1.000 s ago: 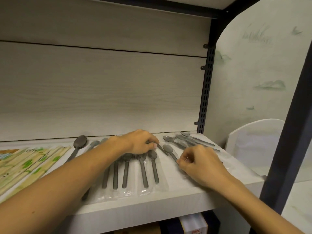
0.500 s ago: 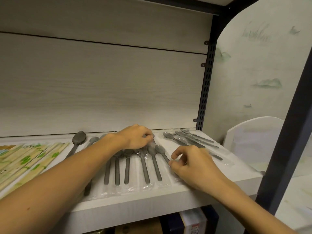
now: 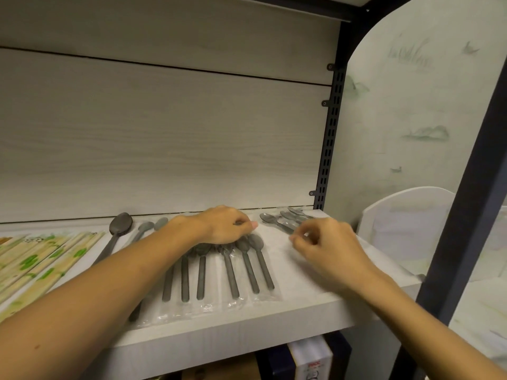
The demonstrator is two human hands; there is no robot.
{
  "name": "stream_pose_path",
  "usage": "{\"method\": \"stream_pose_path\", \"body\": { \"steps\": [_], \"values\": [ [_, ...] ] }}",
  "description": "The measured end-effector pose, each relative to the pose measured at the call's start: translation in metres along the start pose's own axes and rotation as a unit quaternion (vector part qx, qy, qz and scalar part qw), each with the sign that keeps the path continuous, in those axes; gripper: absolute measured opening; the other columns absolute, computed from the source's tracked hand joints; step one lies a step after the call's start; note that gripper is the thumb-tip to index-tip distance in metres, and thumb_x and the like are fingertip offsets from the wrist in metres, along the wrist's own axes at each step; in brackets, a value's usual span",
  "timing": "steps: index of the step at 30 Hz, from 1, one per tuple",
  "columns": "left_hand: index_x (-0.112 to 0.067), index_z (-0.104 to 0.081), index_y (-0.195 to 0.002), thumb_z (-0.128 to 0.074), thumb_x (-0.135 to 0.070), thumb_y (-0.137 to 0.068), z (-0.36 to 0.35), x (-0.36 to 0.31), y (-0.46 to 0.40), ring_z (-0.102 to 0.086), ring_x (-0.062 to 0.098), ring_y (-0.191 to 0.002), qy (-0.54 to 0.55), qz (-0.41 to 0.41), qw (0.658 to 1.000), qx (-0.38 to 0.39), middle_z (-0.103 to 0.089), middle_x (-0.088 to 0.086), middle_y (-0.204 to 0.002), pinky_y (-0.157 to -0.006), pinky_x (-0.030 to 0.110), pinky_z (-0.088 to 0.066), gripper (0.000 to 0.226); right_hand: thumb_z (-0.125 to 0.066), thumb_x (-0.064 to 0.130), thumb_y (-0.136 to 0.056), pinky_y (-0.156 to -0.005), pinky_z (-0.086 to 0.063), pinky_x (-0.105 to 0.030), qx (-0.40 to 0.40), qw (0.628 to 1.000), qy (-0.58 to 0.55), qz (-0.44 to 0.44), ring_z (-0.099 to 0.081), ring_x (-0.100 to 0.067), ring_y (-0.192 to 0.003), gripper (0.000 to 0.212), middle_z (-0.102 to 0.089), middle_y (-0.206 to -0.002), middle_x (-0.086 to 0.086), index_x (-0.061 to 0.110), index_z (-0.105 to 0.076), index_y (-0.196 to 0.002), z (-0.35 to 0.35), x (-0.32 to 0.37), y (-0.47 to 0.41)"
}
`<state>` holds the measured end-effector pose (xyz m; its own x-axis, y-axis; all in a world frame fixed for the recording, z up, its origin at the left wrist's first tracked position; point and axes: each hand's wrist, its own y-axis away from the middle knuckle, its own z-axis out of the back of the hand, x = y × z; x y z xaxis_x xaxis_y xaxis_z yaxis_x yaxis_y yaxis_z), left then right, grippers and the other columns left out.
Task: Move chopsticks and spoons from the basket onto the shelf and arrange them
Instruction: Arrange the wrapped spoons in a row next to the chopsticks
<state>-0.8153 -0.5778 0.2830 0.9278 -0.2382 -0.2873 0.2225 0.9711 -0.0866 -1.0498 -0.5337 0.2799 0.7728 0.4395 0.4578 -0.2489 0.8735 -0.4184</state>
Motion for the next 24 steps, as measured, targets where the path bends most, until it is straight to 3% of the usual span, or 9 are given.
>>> {"method": "stream_pose_path", "body": {
  "steps": [3, 6, 11, 15, 19, 24],
  "values": [
    [-0.028, -0.066, -0.093, -0.038, -0.055, -0.096, 0.004, -0.005, -0.002, -0.059, 0.020, -0.098, -0.012, 0.008, 1.000, 0.002, -0.066, -0.002, -0.100, -0.091, 0.038, -0.048, 0.039, -0.061, 0.034, -0.090, -0.068, -0.040, -0.028, -0.021, 0.998, 0.051, -0.017, -0.061, -0.026, -0.083, 0.016, -0.063, -0.074, 0.004, 0.023, -0.073, -0.093, 0.001, -0.021, -0.023],
    [-0.026, -0.065, -0.085, -0.039, -0.052, -0.097, 0.005, -0.009, -0.006, -0.059, 0.019, -0.089, -0.026, 0.019, 0.999, 0.002, -0.065, -0.002, -0.088, -0.083, 0.034, -0.049, 0.039, -0.062, 0.038, -0.089, -0.076, -0.049, -0.032, 0.020, 0.995, 0.092, -0.016, -0.062, -0.030, -0.098, 0.027, -0.071, -0.095, -0.005, 0.019, -0.072, -0.106, -0.008, -0.027, -0.045],
    [-0.024, -0.067, -0.100, -0.043, -0.047, -0.097, 0.004, -0.014, -0.012, -0.060, 0.021, -0.093, -0.056, 0.001, 0.998, -0.032, -0.067, -0.004, -0.098, -0.086, 0.041, -0.051, 0.034, -0.070, 0.024, -0.082, -0.074, -0.056, -0.039, 0.053, 0.997, 0.053, -0.029, -0.063, -0.021, -0.078, 0.013, -0.073, -0.076, -0.003, 0.017, -0.075, -0.072, -0.020, -0.034, -0.064],
    [-0.027, -0.065, -0.109, -0.047, -0.043, -0.096, 0.003, -0.026, -0.013, -0.059, 0.018, -0.098, -0.077, -0.021, 0.996, -0.037, -0.065, -0.006, -0.110, -0.086, 0.038, -0.050, 0.027, -0.060, 0.012, -0.084, -0.066, -0.052, -0.033, -0.028, 0.998, -0.026, -0.047, -0.061, -0.029, -0.073, 0.020, -0.069, -0.070, -0.012, 0.004, -0.070, -0.069, -0.018, -0.043, -0.068],
    [-0.031, -0.061, -0.115, -0.051, -0.045, -0.093, -0.006, -0.048, -0.018, -0.058, 0.020, -0.101, -0.089, -0.050, 0.994, -0.029, -0.063, -0.005, -0.114, -0.087, 0.038, -0.050, 0.029, -0.054, 0.015, -0.085, -0.065, -0.039, -0.026, -0.152, 0.980, -0.088, -0.097, -0.058, -0.025, -0.072, 0.020, -0.064, -0.065, -0.001, 0.012, -0.069, -0.072, -0.007, -0.045, -0.068],
    [-0.031, -0.062, -0.119, -0.049, -0.056, -0.091, -0.025, -0.081, -0.028, -0.058, 0.019, -0.105, -0.039, -0.093, 0.995, -0.026, -0.065, -0.001, -0.117, -0.091, 0.039, -0.049, 0.039, -0.056, 0.020, -0.086, -0.064, -0.040, -0.027, -0.174, 0.979, -0.067, -0.079, -0.059, -0.021, -0.073, 0.014, -0.067, -0.074, 0.000, 0.016, -0.067, -0.077, -0.011, -0.047, -0.066]
  ]
}}
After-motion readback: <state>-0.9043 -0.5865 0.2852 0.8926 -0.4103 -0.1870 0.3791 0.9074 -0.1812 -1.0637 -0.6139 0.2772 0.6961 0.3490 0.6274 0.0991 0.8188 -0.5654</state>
